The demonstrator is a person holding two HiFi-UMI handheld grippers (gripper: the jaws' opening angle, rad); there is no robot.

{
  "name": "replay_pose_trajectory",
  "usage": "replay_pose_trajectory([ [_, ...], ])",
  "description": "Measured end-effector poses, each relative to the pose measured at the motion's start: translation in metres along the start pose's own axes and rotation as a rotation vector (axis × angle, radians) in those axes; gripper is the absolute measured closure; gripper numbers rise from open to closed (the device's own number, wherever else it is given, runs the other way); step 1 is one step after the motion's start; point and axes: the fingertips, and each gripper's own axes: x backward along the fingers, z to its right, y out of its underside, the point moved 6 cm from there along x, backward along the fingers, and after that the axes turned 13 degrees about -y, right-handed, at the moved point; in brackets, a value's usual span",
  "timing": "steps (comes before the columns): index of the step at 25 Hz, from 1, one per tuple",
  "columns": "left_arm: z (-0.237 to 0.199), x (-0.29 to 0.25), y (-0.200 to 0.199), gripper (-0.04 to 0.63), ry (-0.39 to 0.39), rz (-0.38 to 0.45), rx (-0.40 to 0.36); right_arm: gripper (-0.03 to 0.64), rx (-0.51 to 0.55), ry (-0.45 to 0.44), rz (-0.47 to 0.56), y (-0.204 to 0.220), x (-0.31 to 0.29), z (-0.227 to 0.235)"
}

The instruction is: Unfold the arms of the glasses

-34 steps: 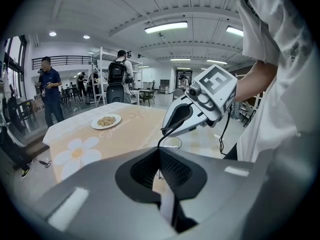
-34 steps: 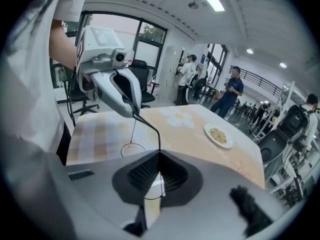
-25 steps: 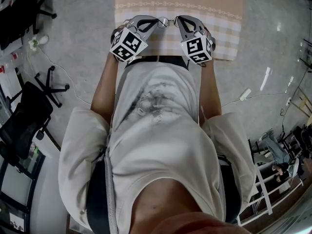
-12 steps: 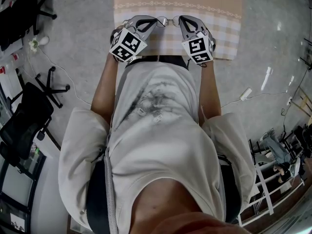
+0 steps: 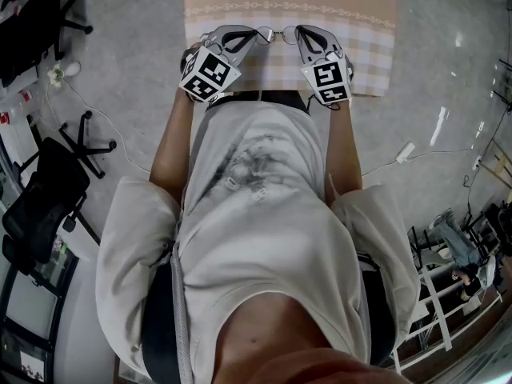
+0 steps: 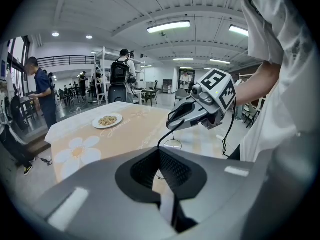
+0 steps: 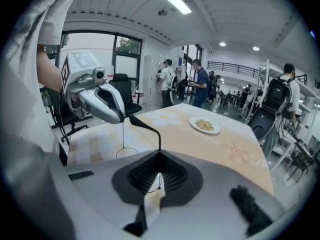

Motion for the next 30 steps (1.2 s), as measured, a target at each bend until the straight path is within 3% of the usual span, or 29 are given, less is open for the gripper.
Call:
replay_pose_trajectory([
  [30, -0.012, 0.001, 0.002, 0.586, -0.016, 0.040, 0.135, 0.603, -0.177, 0.039, 0.109, 0.012, 0.006, 0.008],
])
